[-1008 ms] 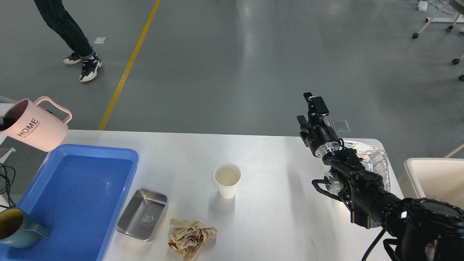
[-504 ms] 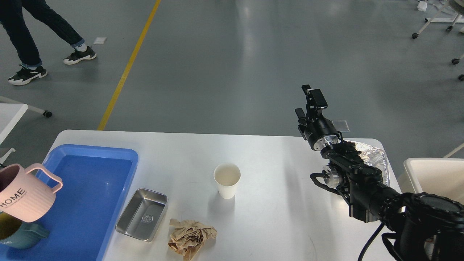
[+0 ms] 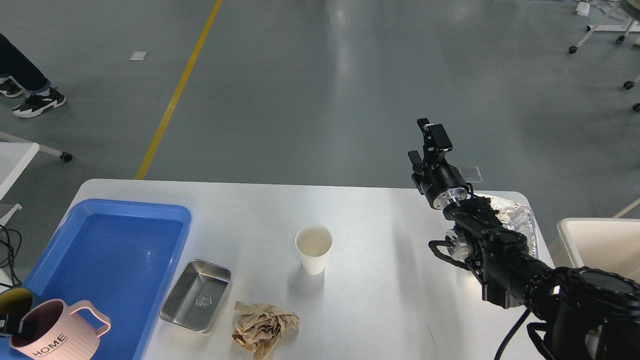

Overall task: Tidy desktop
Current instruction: 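Lower the pink mug into the blue bin and release it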

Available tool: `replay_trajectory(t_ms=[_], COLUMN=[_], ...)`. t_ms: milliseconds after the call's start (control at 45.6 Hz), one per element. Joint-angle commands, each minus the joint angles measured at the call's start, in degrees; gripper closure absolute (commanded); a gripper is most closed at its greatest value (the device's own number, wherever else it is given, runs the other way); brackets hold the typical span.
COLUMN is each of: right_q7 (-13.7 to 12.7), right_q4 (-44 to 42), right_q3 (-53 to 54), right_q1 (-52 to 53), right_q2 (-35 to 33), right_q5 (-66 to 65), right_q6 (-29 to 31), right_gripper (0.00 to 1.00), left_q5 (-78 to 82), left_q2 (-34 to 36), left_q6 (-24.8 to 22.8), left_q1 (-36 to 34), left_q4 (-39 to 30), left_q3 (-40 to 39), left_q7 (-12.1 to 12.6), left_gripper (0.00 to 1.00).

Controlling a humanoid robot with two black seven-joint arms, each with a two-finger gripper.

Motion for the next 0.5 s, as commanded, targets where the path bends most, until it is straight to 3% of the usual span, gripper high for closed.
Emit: replay_trajectory(t_ms=[0, 482], right_q7=[0.02, 0.02], right_q4=[0.16, -0.02], right_q3=[-0.01, 0.08], right_q1=[-0.33, -0.59], right_q2=[0.17, -0.01], right_q5=[0.00, 0.00], right_q6=[-0.01, -0.01], right_gripper=[0.00, 0.00], left_q5=[0.34, 3.85], left_q2=[-3.89, -12.16], left_q6=[1.15, 1.68], left_q1=[0.15, 0.06], left_q4=[2.20, 12.57], left_q3=[0.05, 0.05], left_q7=[1.53, 2.06], left_gripper=[1.00, 1.00])
